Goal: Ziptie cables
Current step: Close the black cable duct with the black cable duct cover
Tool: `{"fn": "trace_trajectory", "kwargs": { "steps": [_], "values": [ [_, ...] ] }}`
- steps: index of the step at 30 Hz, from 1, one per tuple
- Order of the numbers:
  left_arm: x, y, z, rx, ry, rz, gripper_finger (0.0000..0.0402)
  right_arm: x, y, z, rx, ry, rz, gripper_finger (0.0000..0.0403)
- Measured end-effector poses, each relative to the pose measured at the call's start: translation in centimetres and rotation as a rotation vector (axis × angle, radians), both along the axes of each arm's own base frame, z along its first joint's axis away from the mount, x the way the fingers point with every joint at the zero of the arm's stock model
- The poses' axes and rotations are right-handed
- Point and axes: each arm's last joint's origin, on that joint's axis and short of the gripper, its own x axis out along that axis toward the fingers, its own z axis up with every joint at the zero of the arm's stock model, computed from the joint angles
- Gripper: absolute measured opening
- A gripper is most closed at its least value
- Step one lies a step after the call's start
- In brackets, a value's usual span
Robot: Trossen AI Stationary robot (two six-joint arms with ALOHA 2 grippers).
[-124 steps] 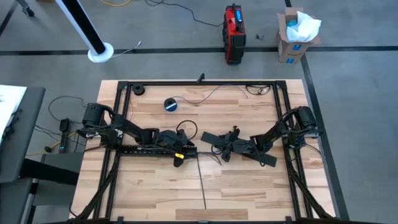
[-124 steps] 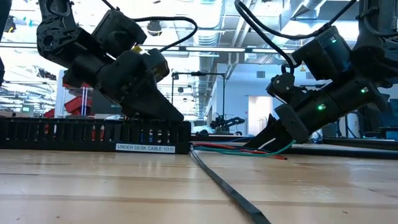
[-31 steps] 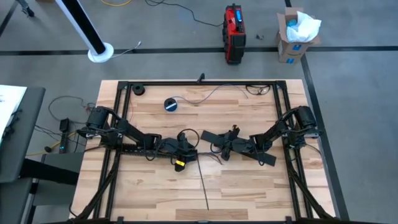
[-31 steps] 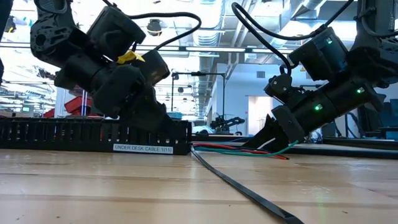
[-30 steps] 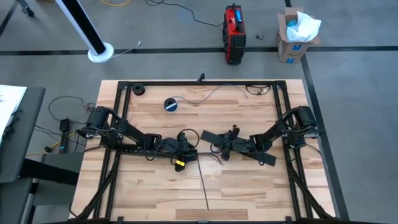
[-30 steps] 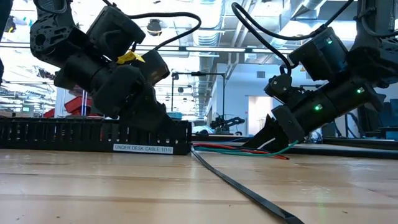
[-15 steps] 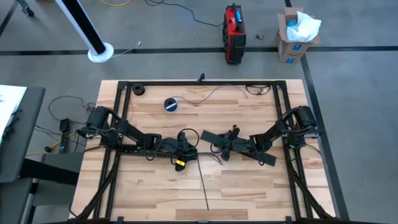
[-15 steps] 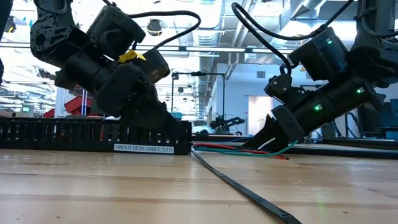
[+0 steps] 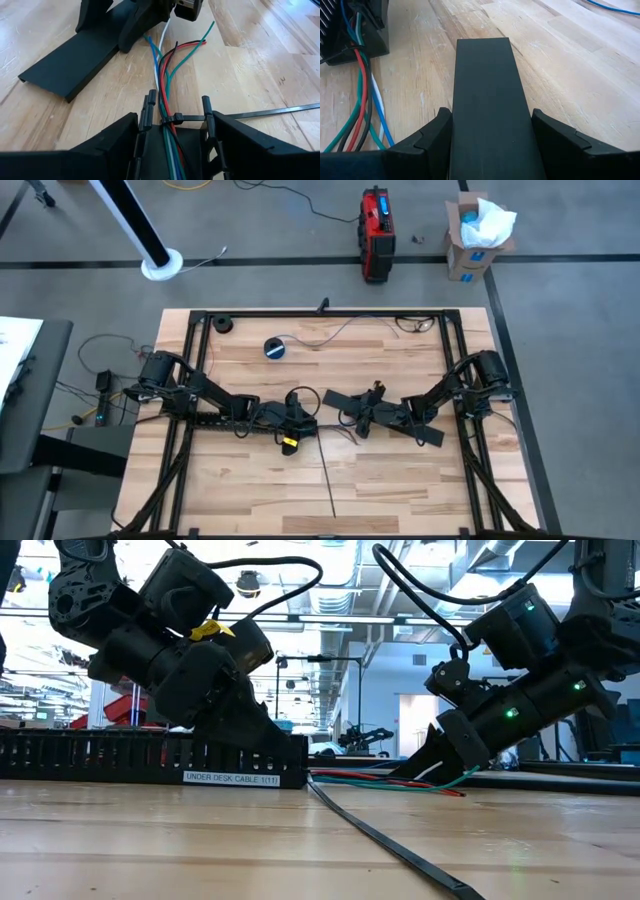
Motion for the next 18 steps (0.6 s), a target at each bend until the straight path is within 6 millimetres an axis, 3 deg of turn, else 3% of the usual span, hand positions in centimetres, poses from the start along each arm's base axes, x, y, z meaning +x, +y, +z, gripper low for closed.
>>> {"fn": "trace_trajectory", "kwargs": {
  "steps": [18],
  "values": [
    [-0.1,0.0,-0.1,0.0,0.016,0.016,0.023,1.8,0.3,1.2,-0.031,-0.081,0.022,0.0223]
  ]
}}
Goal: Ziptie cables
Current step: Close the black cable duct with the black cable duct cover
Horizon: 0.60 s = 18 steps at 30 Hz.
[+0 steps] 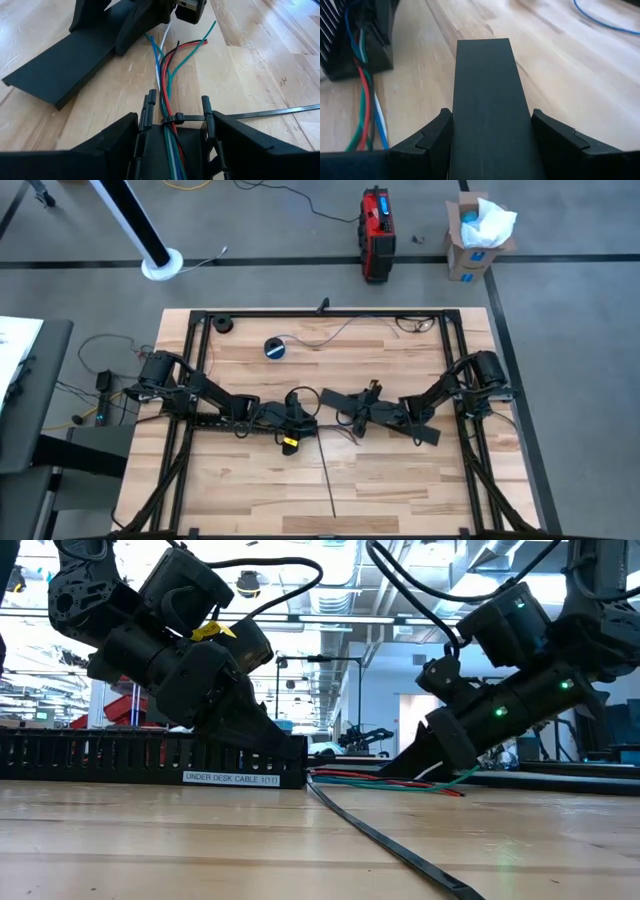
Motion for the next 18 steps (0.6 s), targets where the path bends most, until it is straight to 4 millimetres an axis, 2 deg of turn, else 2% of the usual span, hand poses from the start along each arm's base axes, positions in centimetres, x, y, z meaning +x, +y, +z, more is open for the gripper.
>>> {"fn": "trace_trajectory", "kwargs": {
  "steps": [7,14,18],
  "values": [
    [-0.1,0.1,-0.2,0.01,0.028,0.005,0.023,0.7,1.4,2.0,-0.006,-0.088,0.012,0.0223],
    [-0.2,0.1,-0.3,0.014,0.038,0.005,0.023,0.0,3.7,4.8,0.013,-0.161,0.092,0.0222],
    [-0.2,0.1,-0.3,0.014,0.038,0.005,0.023,-0.2,4.5,5.2,0.037,-0.144,0.16,0.0222]
  ]
}}
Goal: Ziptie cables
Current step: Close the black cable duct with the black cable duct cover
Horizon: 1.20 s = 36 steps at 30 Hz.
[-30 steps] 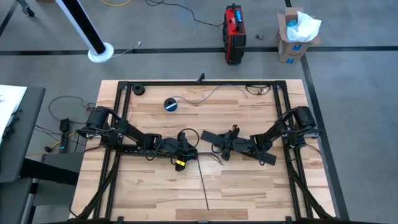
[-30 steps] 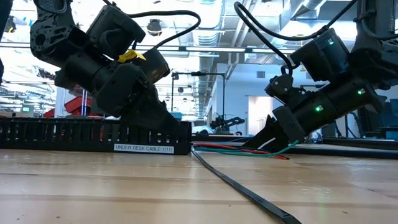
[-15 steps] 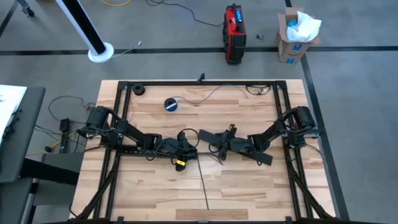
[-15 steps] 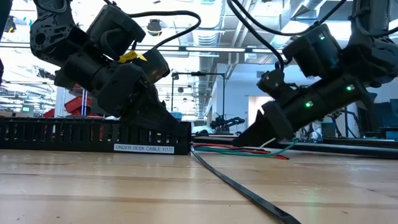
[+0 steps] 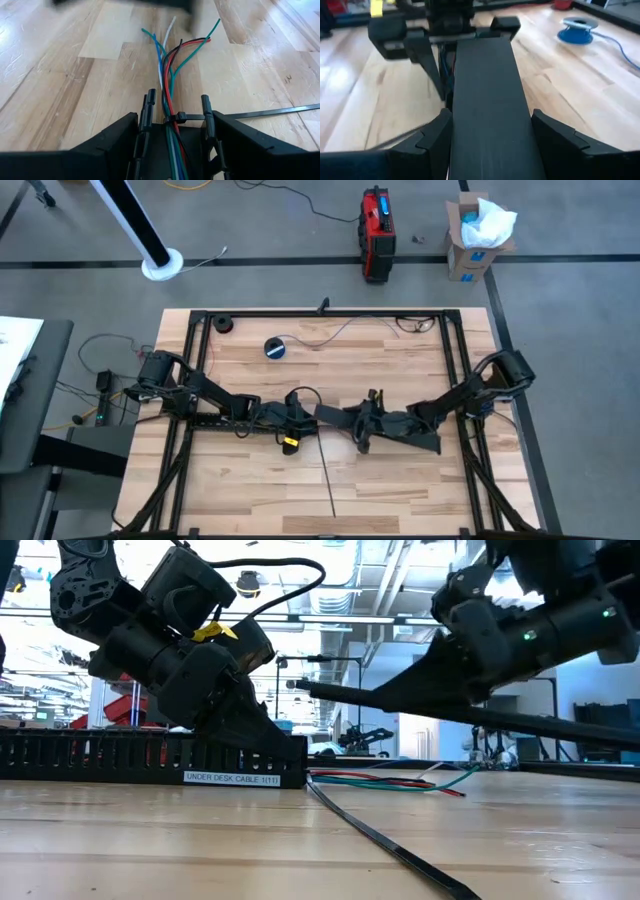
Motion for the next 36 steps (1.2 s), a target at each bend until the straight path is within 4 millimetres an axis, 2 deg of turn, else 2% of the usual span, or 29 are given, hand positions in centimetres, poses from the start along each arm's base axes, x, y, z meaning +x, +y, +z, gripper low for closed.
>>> {"fn": "trace_trajectory", "kwargs": {
  "steps": [8,14,36],
  "values": [
    [0.1,0.0,0.1,-0.006,-0.014,0.002,0.023,2.0,-0.3,0.2,-0.011,0.169,0.048,0.0225],
    [0.1,0.0,0.1,-0.008,-0.017,0.003,0.023,3.0,-0.1,1.2,-0.064,0.157,0.077,0.0224],
    [0.2,0.0,0.2,-0.012,-0.04,0.006,0.023,3.3,-0.4,1.2,-0.034,0.163,0.168,0.0225]
  ]
}}
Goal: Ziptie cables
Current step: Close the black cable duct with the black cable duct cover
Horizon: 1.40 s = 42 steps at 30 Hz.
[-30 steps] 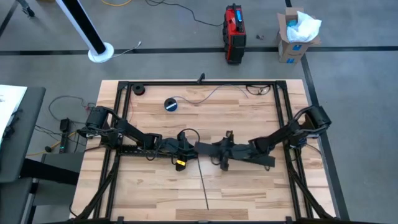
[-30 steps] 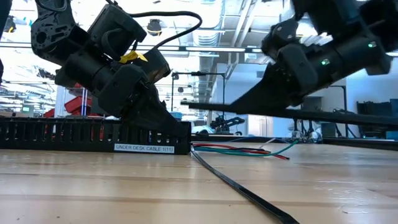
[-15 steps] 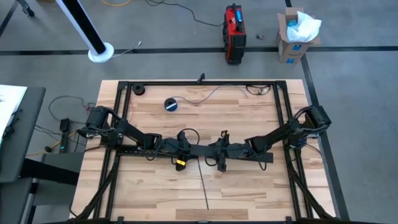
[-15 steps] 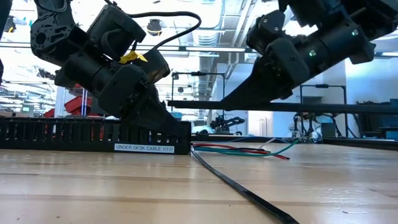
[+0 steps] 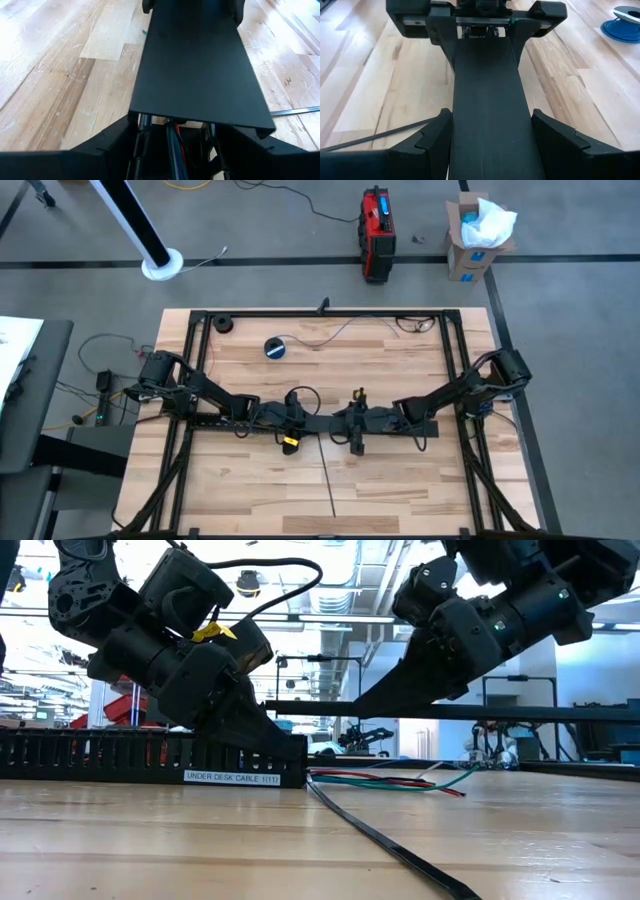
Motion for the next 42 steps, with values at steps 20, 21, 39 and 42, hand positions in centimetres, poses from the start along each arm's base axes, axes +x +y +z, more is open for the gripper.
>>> {"fn": "trace_trajectory", "kwargs": {
  "steps": [20,21,39,42],
  "values": [
    [0.0,0.0,0.0,-0.016,-0.005,0.008,0.023,2.8,-0.2,-0.7,0.011,0.025,0.073,0.0226],
    [0.0,0.0,0.0,-0.016,-0.005,0.008,0.023,2.7,-0.2,-0.8,0.017,0.032,0.073,0.0226],
    [0.1,-0.1,0.1,-0.01,-0.009,0.0,0.023,4.7,-0.7,1.0,-0.002,0.204,0.165,0.0226],
    [0.1,-0.1,0.1,-0.01,-0.01,0.0,0.023,5.0,-0.6,1.5,-0.002,0.248,0.17,0.0226]
  ]
}}
